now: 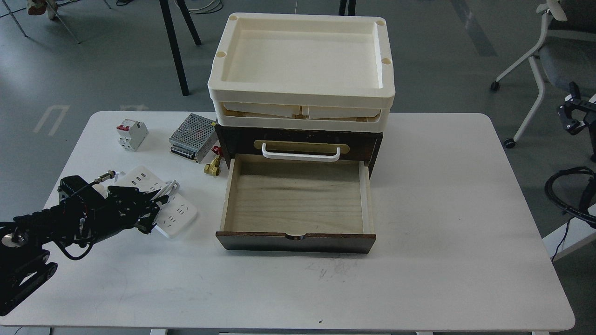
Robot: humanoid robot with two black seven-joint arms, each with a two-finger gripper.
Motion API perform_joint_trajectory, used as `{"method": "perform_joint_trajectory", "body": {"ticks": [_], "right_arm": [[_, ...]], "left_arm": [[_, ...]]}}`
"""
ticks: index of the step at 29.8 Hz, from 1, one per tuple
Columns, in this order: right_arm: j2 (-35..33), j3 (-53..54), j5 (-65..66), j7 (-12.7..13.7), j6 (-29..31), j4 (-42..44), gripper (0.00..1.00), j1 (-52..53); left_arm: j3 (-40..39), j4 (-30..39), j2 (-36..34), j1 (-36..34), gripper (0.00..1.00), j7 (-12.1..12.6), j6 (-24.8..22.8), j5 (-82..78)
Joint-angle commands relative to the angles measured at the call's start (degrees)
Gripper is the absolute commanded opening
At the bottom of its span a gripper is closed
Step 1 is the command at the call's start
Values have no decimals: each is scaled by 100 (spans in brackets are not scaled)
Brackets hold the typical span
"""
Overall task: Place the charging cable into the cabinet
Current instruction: 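Lower the left gripper onto the white charging cable and grasp it, then lift the cable with the left gripper and carry it over the open drawer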
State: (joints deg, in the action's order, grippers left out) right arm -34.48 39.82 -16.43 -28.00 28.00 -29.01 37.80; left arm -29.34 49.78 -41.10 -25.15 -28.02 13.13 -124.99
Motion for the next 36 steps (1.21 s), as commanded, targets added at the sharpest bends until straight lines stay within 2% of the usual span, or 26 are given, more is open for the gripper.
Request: {"method": "perform_joint_trajectory", "body": {"ticks": [1,4,9,12,15,20,25,32,36], "right_arm": [[-23,8,0,0,0,9,100,-54],[-23,61,0,0,0,9,100,-115],[-23,61,0,0,0,9,100,-168],[-15,70,0,0,0,9,100,-177],[-6,70,0,0,0,9,100,-168],[-41,79,0,0,0,9,100,-221],[-41,96,0,0,0,9,100,-317],[-23,105,0,0,0,9,100,-335],[-32,105,0,0,0,18,100,-335]], "left_arm": [[7,890,-739,19,0,2,-450,-1],[-2,1761,-1346,-8,0,2,-1136,-1],[-11,3114,-2103,-8,0,2,-1672,1870],[-63,3967,-2192,-17,0,2,-2138,2924],[-90,4364,-1973,-34,0,2,-2402,3874],[-72,4199,-831,1,0,2,-2456,4273],[-116,3584,-110,-17,0,2,-2429,4527],[-125,2372,585,-105,0,2,-2350,4554],[-55,2071,700,-87,0,2,-2114,4440]]}}
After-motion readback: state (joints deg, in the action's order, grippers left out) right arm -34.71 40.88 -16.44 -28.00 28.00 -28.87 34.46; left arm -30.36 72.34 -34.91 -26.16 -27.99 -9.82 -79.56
